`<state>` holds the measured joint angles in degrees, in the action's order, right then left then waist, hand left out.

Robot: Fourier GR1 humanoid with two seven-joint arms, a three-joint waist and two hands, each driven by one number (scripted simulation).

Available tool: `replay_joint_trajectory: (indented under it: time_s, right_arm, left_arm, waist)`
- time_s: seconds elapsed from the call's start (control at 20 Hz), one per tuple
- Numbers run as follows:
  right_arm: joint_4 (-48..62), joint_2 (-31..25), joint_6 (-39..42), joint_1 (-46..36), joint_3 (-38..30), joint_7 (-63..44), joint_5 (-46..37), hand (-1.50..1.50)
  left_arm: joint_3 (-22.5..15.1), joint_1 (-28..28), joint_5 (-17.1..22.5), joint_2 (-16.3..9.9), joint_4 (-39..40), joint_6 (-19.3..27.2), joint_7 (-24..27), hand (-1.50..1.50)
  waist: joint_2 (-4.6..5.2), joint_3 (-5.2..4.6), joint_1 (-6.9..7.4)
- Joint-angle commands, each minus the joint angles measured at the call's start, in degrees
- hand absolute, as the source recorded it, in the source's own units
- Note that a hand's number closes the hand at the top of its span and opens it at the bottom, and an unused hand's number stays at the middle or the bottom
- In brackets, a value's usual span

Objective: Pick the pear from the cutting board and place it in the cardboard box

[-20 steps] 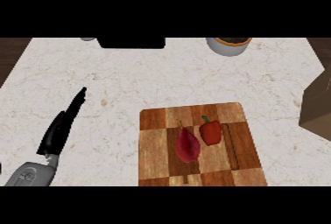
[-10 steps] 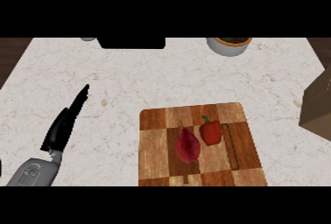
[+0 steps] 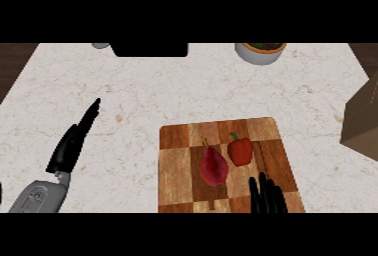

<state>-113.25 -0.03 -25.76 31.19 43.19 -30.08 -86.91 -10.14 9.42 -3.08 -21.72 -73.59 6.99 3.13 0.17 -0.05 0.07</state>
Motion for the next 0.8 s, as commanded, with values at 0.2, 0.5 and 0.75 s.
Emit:
replay_joint_trajectory:
  time_s: [0.2, 0.5, 0.75]
  right_arm:
    - [8.3, -0.1, 2.4, -16.7, 2.1, -13.3, -3.7, -1.50]
    - [17.1, 0.0, -0.5, -20.1, 2.4, -15.5, 0.1, -1.50]
    - [17.7, 0.0, 1.2, -22.0, 0.2, -15.2, 1.2, -1.50]
  left_arm:
    - [1.7, -0.1, -1.8, 1.8, 2.5, -2.2, 2.1, 0.00]
    - [3.5, -1.2, -3.2, 2.4, 0.7, -2.6, 1.7, 0.00]
    - [4.3, 2.0, -6.1, 5.6, 3.7, -2.6, 1.1, 0.00]
  waist:
    - [-0.13, 0.03, -0.09]
    - [-0.14, 0.04, -0.05]
    - [-0.15, 0.04, -0.27]
